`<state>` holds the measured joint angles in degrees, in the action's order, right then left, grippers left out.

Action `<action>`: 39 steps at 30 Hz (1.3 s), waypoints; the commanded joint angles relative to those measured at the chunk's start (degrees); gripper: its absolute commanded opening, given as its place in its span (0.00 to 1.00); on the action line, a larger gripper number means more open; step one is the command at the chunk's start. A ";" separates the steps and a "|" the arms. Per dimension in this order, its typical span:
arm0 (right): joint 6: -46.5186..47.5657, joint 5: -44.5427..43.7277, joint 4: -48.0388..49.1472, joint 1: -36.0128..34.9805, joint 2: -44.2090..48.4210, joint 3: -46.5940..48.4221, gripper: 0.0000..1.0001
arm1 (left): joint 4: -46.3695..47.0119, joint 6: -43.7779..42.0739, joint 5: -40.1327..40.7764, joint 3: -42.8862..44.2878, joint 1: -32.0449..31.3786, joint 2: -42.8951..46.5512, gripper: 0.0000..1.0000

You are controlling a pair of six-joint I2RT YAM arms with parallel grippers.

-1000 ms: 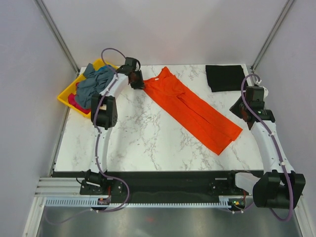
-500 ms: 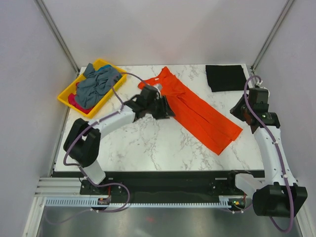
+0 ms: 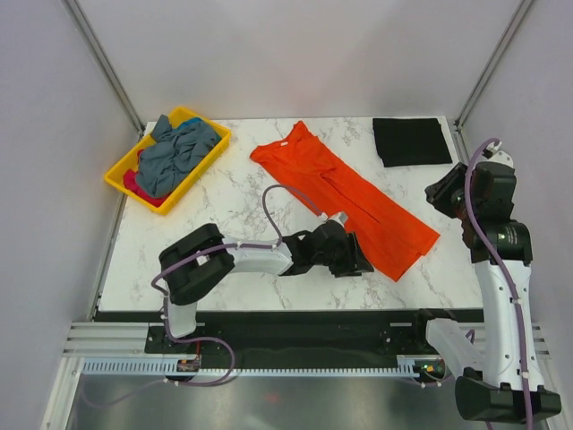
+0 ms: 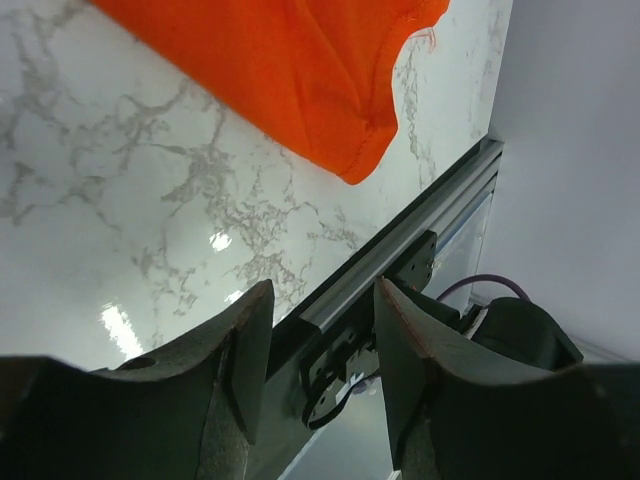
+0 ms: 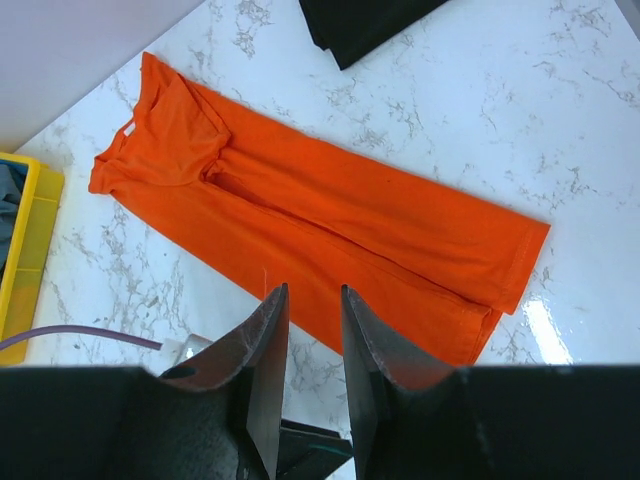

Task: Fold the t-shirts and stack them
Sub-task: Fold the tshirt

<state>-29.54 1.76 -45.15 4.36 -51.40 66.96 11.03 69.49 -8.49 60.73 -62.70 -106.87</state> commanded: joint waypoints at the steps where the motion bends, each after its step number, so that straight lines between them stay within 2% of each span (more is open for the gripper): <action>1: -0.87 0.79 -1.17 0.30 2.08 1.60 0.36 | 5.49 4.94 4.45 4.48 -2.34 -4.38 0.53; 12: -0.87 0.09 -1.52 0.21 5.78 -0.51 0.36 | 5.50 9.34 5.15 14.41 -6.30 -16.52 0.53; 22: -0.87 -1.32 -1.79 0.21 7.19 -1.30 0.36 | 1.36 12.77 8.32 16.00 -6.91 -18.63 0.52; 31: -1.48 -1.41 -1.70 0.21 8.15 -1.48 0.37 | 1.45 14.09 9.88 16.35 -6.74 -19.69 0.47; 39: -2.36 -0.44 -1.70 0.30 8.33 -0.95 0.37 | 0.49 14.61 9.81 17.58 -6.30 -21.01 0.38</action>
<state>-30.89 1.50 -47.29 4.36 -43.55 65.91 13.37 82.11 -1.50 77.10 -69.14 -126.28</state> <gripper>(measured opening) 0.365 0.388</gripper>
